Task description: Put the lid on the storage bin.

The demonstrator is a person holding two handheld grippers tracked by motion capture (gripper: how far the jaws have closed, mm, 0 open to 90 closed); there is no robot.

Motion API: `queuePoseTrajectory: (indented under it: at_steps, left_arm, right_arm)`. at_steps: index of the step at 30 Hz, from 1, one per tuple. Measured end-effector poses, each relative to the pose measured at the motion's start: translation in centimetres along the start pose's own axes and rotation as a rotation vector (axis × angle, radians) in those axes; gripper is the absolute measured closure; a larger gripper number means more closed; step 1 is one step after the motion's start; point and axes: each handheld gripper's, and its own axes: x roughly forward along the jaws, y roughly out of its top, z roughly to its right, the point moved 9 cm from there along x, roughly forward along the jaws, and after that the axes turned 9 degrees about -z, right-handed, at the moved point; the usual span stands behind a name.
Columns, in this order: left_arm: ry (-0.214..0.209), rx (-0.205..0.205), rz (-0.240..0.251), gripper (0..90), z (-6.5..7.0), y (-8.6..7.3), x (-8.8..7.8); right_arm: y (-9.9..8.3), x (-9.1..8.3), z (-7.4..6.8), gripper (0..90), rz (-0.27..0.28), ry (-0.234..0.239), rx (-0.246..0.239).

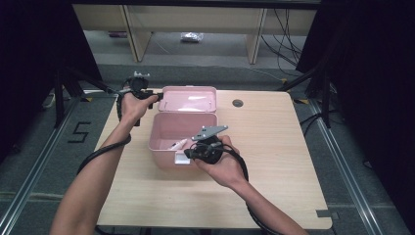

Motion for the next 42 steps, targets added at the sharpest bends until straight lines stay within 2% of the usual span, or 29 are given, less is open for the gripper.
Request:
queuePoseTrajectory:
  at_steps: [1, 2, 4, 5, 6, 8, 9, 10, 12, 13, 14, 15, 16, 18, 19, 21, 22, 24, 25, 31, 32, 33, 34, 35, 36, 38, 40, 42]
  left_arm:
    - [0.002, -0.007, 0.005, 51.9, 0.0, 0.2, 0.1]
    - [0.011, -0.01, 0.005, 52.3, -0.1, 0.3, 0.3]
    - [0.015, 0.019, -0.017, 53.0, -0.1, 0.4, 0.5]
    - [0.016, 0.021, -0.023, 53.2, 0.0, 0.4, 0.6]
    - [0.017, 0.016, -0.004, 53.4, 0.2, 0.7, 0.8]
    - [0.023, 0.032, -0.027, 54.0, 0.2, 0.6, 0.9]
    - [0.023, 0.03, -0.015, 54.2, 0.3, 0.7, 1.1]
    - [0.03, 0.035, -0.031, 54.3, 0.2, 0.6, 1.2]
    - [0.032, 0.034, -0.028, 54.5, 0.2, 0.7, 1.6]
    - [0.031, 0.033, -0.032, 54.9, 0.2, 0.7, 1.7]
    - [0.038, 0.032, -0.031, 55.1, 0.1, 0.7, 1.8]
    - [0.04, 0.032, -0.036, 55.5, 0.0, 0.7, 1.9]
    - [0.04, 0.029, -0.039, 55.6, -0.1, 0.7, 1.9]
    - [0.041, 0.028, -0.039, 56.5, -0.2, 0.8, 2.0]
    - [0.044, 0.028, -0.035, 56.8, -0.2, 0.8, 2.1]
    - [0.051, 0.026, -0.05, 57.0, -0.4, 0.8, 2.1]
    - [0.05, 0.026, -0.043, 57.0, -0.4, 0.8, 2.3]
    - [0.055, 0.024, -0.042, 57.0, -0.4, 0.9, 2.4]
    - [0.056, 0.028, -0.05, 57.0, -0.4, 0.9, 2.5]
    - [0.067, 0.018, -0.074, 57.4, -0.8, 0.8, 3.1]
    - [0.067, 0.015, -0.071, 57.5, -0.8, 0.8, 3.4]
    - [0.066, 0.01, -0.076, 57.6, -0.8, 0.7, 3.5]
    - [0.066, 0.009, -0.088, 57.6, -0.9, 0.6, 3.6]
    - [0.065, 0.006, -0.078, 57.7, -0.9, 0.7, 3.8]
    - [0.065, 0.007, -0.082, 57.8, -0.9, 0.7, 3.8]
    - [0.068, 0.004, -0.086, 58.2, -1.0, 0.7, 4.0]
    - [0.073, 0.003, -0.095, 58.6, -1.1, 0.6, 4.1]
    - [0.074, -0.001, -0.098, 59.0, -1.2, 0.6, 4.3]
  right_arm:
    - [0.0, 0.4, -0.2, 90.0, 0.015, -0.003, 0.001]
    - [-0.2, 0.4, -0.4, 90.0, -0.005, 0.007, 0.001]
    - [-0.2, 0.6, -0.5, 90.0, -0.004, -0.002, -0.014]
    - [-0.2, 0.7, -0.6, 90.0, -0.003, -0.004, -0.012]
    - [-0.2, 0.9, -0.7, 90.0, 0.003, -0.012, -0.02]
    - [-0.2, 1.1, -0.7, 90.0, -0.007, -0.015, -0.029]
    - [-0.2, 1.3, -0.7, 90.0, -0.006, -0.018, -0.046]
    - [-0.2, 1.4, -0.7, 90.0, -0.01, -0.024, -0.036]
    - [-0.2, 1.6, -0.5, 90.0, -0.01, -0.041, -0.059]
    - [-0.3, 1.8, -0.7, 90.0, -0.015, -0.037, -0.043]
    - [-0.4, 1.8, -0.7, 90.0, -0.023, -0.036, -0.051]
    - [-0.3, 2.1, -0.7, 90.0, -0.005, -0.044, -0.042]
    - [-0.5, 2.1, -0.6, 90.0, -0.024, -0.046, -0.052]
    - [-0.4, 2.4, -0.6, 90.0, -0.01, -0.05, -0.045]
    - [-0.5, 2.4, -0.5, 90.0, -0.03, -0.051, -0.064]
    - [-0.4, 2.6, -0.5, 90.0, -0.024, -0.056, -0.06]
    - [-0.3, 2.7, -0.6, 90.0, -0.018, -0.054, -0.075]
    - [-0.4, 2.7, -0.6, 90.0, -0.028, -0.063, -0.071]
    - [-0.3, 2.9, -0.6, 90.0, -0.016, -0.075, -0.068]
    - [-0.4, 3.1, -0.6, 90.0, -0.04, -0.075, -0.087]
    - [-0.4, 3.3, -0.6, 90.0, -0.027, -0.086, -0.085]
    - [-0.6, 3.3, -0.7, 90.0, -0.05, -0.082, -0.08]
    - [-0.6, 3.5, -0.6, 90.0, -0.036, -0.089, -0.094]
    - [-0.7, 3.5, -0.6, 90.0, -0.055, -0.086, -0.102]
    - [-0.8, 3.5, -0.5, 90.0, -0.052, -0.092, -0.105]
    - [-0.9, 3.5, -0.6, 90.0, -0.056, -0.09, -0.084]
    - [-0.9, 3.5, -0.3, 90.0, -0.06, -0.096, -0.112]
    - [-0.9, 3.6, -0.3, 90.0, -0.053, -0.097, -0.108]
